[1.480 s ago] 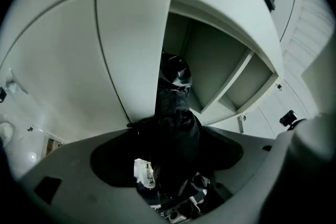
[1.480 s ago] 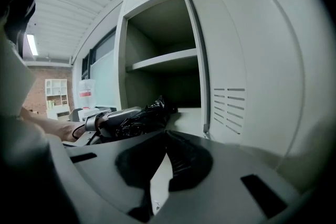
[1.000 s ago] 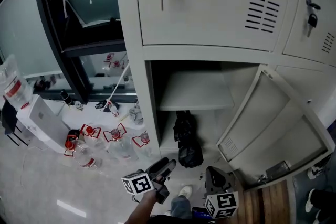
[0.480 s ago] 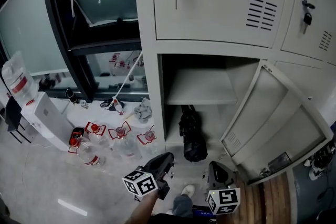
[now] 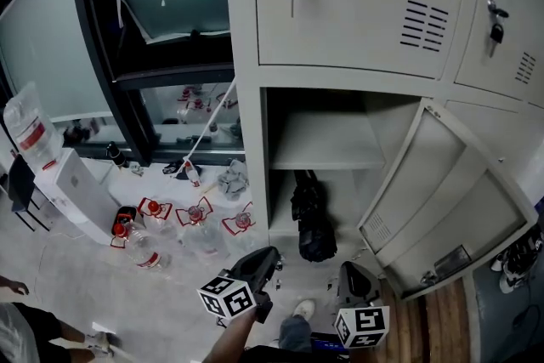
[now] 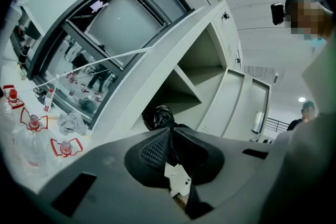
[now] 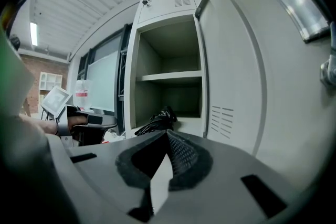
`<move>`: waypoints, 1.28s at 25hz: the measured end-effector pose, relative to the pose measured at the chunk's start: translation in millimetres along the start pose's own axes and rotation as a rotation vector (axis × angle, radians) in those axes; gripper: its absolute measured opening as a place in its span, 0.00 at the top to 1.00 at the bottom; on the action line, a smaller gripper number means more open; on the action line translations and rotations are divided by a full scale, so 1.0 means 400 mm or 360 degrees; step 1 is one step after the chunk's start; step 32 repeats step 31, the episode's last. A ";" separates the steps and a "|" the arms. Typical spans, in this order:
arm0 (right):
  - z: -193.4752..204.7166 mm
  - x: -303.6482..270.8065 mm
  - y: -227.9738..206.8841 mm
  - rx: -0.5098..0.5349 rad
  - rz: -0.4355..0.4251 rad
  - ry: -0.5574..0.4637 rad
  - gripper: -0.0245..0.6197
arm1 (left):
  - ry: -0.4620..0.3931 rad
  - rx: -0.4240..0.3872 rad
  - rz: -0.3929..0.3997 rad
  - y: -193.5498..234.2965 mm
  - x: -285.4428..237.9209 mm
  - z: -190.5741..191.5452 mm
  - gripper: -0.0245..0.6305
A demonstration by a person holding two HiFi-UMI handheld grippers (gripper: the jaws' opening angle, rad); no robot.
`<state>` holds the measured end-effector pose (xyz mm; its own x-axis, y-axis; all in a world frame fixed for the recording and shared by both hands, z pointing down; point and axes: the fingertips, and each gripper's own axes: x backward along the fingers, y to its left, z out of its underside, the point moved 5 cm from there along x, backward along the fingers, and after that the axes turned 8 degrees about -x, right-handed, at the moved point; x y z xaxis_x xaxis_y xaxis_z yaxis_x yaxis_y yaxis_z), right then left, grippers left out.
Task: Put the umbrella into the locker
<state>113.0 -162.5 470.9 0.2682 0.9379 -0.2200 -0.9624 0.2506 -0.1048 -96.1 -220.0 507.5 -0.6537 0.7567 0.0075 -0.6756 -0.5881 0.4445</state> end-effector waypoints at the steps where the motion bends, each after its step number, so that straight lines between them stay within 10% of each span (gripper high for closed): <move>1: -0.001 0.000 -0.001 0.0000 0.0004 -0.0002 0.96 | 0.0003 -0.0002 -0.0001 0.001 0.000 0.001 0.92; 32: -0.016 0.033 0.009 0.0052 0.0043 -0.0031 0.96 | 0.0000 -0.0022 -0.0006 -0.026 0.017 -0.002 0.92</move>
